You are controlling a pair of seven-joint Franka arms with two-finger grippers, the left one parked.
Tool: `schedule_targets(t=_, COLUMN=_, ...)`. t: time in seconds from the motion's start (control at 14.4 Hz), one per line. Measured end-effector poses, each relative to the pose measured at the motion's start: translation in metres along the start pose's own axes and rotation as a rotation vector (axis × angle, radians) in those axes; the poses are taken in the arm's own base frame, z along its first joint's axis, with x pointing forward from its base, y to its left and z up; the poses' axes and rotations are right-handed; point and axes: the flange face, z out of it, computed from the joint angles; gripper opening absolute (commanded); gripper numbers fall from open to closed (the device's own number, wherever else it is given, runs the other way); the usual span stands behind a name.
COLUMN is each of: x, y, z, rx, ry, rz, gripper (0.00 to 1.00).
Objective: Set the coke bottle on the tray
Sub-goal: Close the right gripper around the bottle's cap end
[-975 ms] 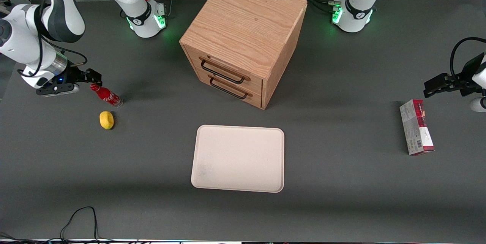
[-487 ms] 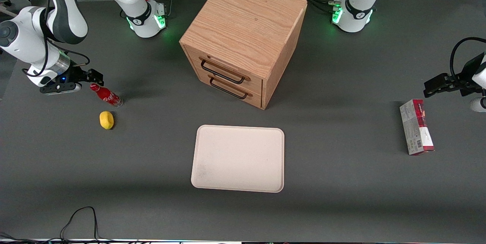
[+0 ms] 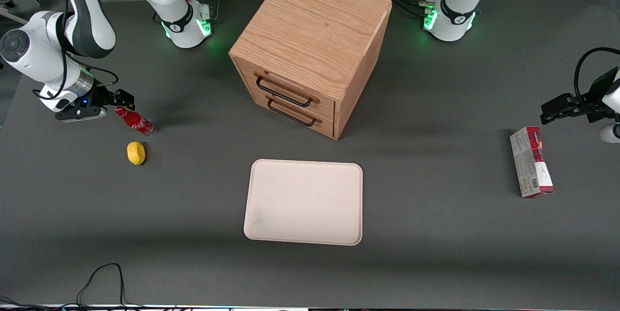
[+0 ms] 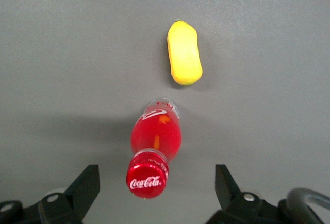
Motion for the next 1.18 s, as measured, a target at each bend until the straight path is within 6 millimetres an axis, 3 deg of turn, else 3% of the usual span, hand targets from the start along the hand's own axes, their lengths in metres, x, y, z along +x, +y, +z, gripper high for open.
schedule_targets(t=0.21, x=0.0019, y=-0.0011, z=0.0055, rx=-0.004, ry=-0.001, rz=-0.004, gripper=0.97)
schedule_targets(t=0.35, x=0.0027, y=-0.0023, z=0.0058, rx=-0.005, ry=0.0, rz=-0.007, gripper=0.9)
schedule_targets(t=0.42, x=0.0031, y=-0.0031, z=0.0057, rx=-0.006, ry=0.001, rz=-0.01, gripper=0.79)
schedule_targets(t=0.49, x=0.0035, y=-0.0041, z=0.0056, rx=-0.007, ry=0.002, rz=-0.012, gripper=0.53)
schedule_targets(t=0.56, x=0.004, y=-0.0052, z=0.0056, rx=-0.007, ry=0.003, rz=-0.015, gripper=0.12)
schedule_targets(t=0.63, x=0.0042, y=-0.0057, z=0.0055, rx=-0.007, ry=0.003, rz=-0.016, gripper=0.0)
schedule_targets(t=1.18, x=0.0051, y=-0.0073, z=0.0051, rx=-0.009, ry=0.005, rz=-0.021, gripper=0.0)
